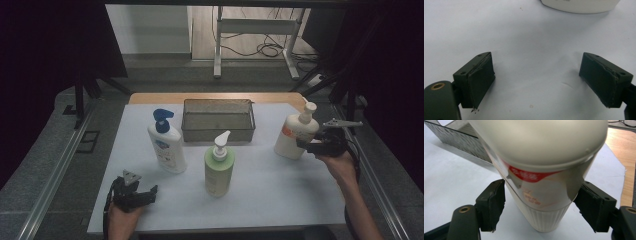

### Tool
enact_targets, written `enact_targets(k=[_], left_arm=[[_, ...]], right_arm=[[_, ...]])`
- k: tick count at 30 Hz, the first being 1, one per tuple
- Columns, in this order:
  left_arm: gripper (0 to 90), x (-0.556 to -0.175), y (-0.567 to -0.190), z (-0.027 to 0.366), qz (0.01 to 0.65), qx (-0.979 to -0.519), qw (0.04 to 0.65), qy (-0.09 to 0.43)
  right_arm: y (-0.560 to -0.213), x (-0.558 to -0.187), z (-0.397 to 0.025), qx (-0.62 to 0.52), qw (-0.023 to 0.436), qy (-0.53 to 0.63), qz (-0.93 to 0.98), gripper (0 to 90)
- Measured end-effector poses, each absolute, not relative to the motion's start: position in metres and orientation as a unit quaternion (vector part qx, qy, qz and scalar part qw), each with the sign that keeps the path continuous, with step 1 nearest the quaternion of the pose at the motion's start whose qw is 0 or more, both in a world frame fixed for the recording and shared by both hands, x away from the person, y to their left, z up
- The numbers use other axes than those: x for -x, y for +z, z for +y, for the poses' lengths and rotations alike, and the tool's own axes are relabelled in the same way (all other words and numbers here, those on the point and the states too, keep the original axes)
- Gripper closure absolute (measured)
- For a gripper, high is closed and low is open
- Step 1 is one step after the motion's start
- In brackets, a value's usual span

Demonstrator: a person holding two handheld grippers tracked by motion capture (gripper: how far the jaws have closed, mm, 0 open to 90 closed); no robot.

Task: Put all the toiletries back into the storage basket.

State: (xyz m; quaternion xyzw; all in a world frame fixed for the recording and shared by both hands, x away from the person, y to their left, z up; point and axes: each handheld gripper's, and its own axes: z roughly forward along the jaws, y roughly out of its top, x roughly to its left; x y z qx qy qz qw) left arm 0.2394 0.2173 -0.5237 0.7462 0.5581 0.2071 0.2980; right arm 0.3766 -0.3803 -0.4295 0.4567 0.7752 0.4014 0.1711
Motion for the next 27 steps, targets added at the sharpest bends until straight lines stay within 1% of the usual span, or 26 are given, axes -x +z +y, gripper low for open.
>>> enact_targets(k=[3, 12, 27], left_arm=[[12.1, -0.239, -0.524, 0.217, 0.558, -0.746, 0.298, 0.207], [12.1, -0.239, -0.524, 0.217, 0.558, -0.746, 0.298, 0.207], [12.1, -0.24, -0.524, 0.217, 0.558, -0.746, 0.298, 0.207]], right_arm=[[-0.428, -0.375, -0.38, -0.456, 0.168, 0.402, 0.776, 28.5], [-0.425, -0.374, -0.372, -0.449, 0.163, 0.41, 0.777, 29.1], [-0.417, -0.379, -0.356, -0.444, 0.166, 0.414, 0.777, 27.8]])
